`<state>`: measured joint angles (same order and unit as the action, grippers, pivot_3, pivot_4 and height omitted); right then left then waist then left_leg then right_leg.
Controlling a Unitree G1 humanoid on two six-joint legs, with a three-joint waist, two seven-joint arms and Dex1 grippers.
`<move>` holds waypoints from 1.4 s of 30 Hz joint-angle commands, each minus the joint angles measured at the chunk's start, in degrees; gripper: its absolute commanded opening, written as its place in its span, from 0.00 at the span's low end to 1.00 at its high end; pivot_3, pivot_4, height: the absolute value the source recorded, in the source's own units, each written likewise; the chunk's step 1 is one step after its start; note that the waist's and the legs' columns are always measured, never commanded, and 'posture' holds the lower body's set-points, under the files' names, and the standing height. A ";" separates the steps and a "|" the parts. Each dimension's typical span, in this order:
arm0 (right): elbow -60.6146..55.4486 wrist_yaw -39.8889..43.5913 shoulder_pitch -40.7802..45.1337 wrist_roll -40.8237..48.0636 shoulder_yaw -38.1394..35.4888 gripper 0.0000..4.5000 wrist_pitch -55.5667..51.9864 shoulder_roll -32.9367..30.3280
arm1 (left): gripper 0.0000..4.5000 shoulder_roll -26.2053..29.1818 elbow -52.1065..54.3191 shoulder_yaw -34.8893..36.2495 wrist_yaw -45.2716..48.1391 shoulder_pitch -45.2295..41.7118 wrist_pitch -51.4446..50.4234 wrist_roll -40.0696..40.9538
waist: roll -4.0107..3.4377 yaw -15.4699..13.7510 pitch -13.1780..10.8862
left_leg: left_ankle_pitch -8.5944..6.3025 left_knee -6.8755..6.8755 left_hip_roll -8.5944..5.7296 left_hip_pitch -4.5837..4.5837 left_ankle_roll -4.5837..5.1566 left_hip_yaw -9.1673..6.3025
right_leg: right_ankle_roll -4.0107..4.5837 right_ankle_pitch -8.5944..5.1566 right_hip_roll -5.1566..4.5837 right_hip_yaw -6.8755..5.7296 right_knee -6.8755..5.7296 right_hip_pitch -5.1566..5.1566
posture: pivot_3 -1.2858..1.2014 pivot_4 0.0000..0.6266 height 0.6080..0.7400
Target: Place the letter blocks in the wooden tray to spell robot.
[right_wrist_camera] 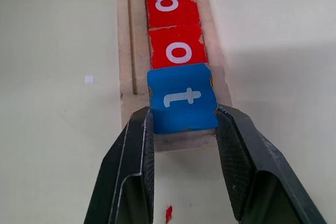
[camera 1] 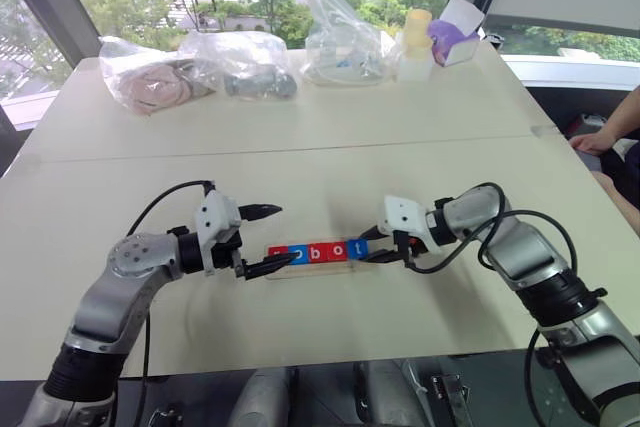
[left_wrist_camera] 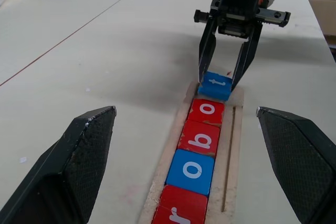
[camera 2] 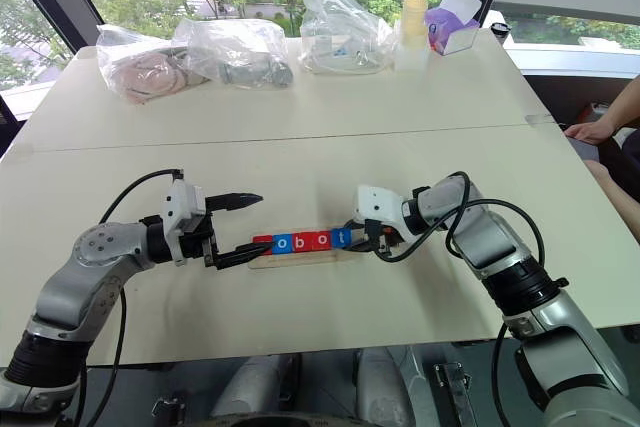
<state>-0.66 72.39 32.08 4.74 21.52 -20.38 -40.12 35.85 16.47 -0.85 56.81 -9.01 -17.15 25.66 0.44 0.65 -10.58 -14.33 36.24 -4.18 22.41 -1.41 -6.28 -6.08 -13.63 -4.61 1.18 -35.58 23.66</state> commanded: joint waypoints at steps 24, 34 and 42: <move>14.04 -10.50 9.55 -4.82 -3.15 0.99 7.55 5.40 | 1.00 -0.07 2.38 0.66 -0.69 -0.06 -0.26 1.03 | 0.00 0.01 0.00 | 0.02 -0.02 -0.01 -0.01 -0.03 0.02 | 0.01 0.01 0.03 0.01 -0.13 0.07 | 0.52 0.24 1.00; 9.94 -8.03 6.37 -4.30 -3.01 0.99 7.08 5.24 | 1.00 -0.03 2.48 0.71 -0.69 0.03 -0.19 1.02 | 0.00 0.29 0.00 | 0.04 0.00 -0.04 0.01 -0.07 0.06 | 0.03 0.01 0.02 0.08 -0.47 0.26 | 0.52 0.24 1.00; 6.13 -8.82 5.36 -3.56 -4.00 0.99 4.46 5.86 | 1.00 -0.08 2.10 0.54 -0.33 -0.39 -0.12 1.03 | 0.00 0.13 0.00 | 0.05 0.00 -0.04 0.01 -0.08 0.06 | 0.03 0.02 0.02 0.09 -0.48 0.27 | 0.52 0.24 1.00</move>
<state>8.09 63.93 36.94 0.27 19.32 -15.89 -34.61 35.69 17.04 -0.93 56.29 -8.97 -17.51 25.75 0.44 0.78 -10.58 -14.28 36.24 -4.22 22.42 -1.49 -6.23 -6.05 -13.61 -4.59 1.26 -36.06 23.93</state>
